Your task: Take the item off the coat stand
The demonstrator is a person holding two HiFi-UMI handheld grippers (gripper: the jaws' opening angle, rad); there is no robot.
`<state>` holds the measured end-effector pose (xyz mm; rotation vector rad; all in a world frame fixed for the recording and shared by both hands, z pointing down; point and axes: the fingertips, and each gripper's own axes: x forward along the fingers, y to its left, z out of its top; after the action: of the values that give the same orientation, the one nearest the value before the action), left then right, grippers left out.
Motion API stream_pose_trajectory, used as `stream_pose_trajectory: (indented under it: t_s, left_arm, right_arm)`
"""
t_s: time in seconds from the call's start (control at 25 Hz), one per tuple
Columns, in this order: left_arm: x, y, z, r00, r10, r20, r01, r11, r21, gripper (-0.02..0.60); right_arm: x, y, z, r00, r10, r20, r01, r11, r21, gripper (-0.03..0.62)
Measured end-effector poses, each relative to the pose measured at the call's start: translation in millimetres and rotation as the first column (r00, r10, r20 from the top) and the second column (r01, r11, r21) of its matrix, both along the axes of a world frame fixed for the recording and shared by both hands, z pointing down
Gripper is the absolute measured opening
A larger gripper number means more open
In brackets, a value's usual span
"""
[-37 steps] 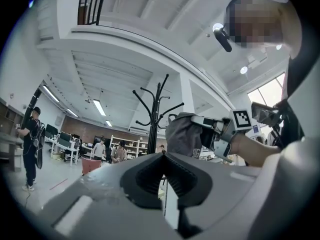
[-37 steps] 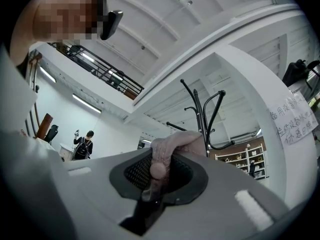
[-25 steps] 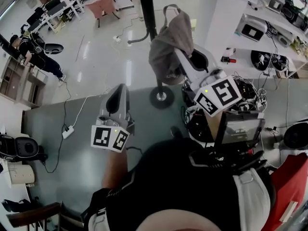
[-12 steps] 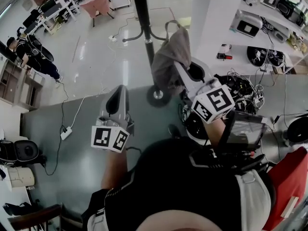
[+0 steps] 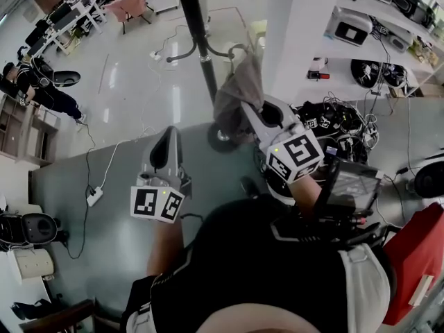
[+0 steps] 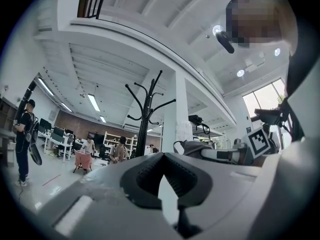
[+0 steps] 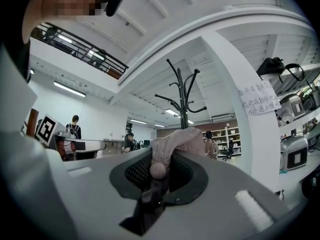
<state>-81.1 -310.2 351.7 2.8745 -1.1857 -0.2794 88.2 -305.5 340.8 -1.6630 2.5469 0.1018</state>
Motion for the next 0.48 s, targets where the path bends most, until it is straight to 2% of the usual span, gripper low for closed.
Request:
stream_pose_trajectory:
  t_s: [0.48]
  left_arm:
    - [2.0,-11.0,7.5,1.0,-0.004,0.017,0.004,1.0,-0.021,0.009]
  right_arm:
    - [-7.0,-9.7,1.1,1.0,-0.012,-0.018,0.012,1.0,0.0,0.052]
